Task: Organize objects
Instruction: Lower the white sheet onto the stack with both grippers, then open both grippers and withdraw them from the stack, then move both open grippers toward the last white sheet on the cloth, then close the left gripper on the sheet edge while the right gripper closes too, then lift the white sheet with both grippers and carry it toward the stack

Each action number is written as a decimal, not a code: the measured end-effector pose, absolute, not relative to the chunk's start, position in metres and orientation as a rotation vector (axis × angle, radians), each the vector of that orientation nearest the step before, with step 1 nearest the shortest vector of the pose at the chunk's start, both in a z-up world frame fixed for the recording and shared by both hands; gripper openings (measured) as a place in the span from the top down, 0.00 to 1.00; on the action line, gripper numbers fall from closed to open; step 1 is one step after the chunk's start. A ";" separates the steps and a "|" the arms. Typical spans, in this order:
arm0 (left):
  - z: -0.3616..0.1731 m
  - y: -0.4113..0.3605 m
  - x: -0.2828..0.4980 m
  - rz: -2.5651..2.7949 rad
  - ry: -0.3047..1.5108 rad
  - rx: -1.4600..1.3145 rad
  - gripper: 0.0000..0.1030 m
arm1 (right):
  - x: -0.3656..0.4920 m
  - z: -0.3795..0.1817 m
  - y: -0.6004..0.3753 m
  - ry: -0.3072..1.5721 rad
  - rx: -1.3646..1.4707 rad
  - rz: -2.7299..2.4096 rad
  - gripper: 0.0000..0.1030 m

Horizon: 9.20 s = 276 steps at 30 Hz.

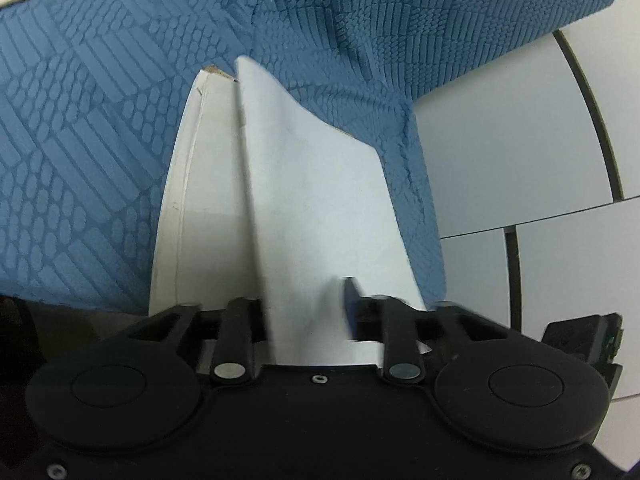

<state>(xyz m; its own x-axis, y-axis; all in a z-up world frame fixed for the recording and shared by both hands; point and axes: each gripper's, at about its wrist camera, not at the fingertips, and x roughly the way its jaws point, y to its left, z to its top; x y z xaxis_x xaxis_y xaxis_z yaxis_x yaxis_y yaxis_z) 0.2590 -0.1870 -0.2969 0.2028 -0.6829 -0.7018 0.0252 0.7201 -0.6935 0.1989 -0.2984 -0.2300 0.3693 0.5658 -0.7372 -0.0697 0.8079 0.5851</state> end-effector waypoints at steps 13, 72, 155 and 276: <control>-0.243 -0.183 0.249 -0.446 1.188 -0.500 0.20 | 0.199 -0.186 -0.307 1.072 0.323 0.383 0.46; -0.118 -0.101 0.141 -0.246 0.725 -0.377 0.19 | 0.106 -0.108 -0.215 0.707 0.094 0.591 0.46; -0.316 0.004 0.399 0.231 1.010 -0.308 0.59 | 0.414 -0.276 -0.012 1.128 0.293 0.846 0.56; -0.277 0.070 0.434 -0.173 0.812 -1.054 0.95 | 0.289 -0.268 -0.014 1.299 1.572 0.324 0.26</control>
<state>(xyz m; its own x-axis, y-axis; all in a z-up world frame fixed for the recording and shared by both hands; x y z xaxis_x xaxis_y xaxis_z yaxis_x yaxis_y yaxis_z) 0.4341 0.0696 -0.2770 0.7042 -0.4928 -0.5111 -0.2421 0.5101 -0.8254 0.2893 -0.0138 -0.2683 0.3800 0.8443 -0.3779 0.5681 0.1094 0.8156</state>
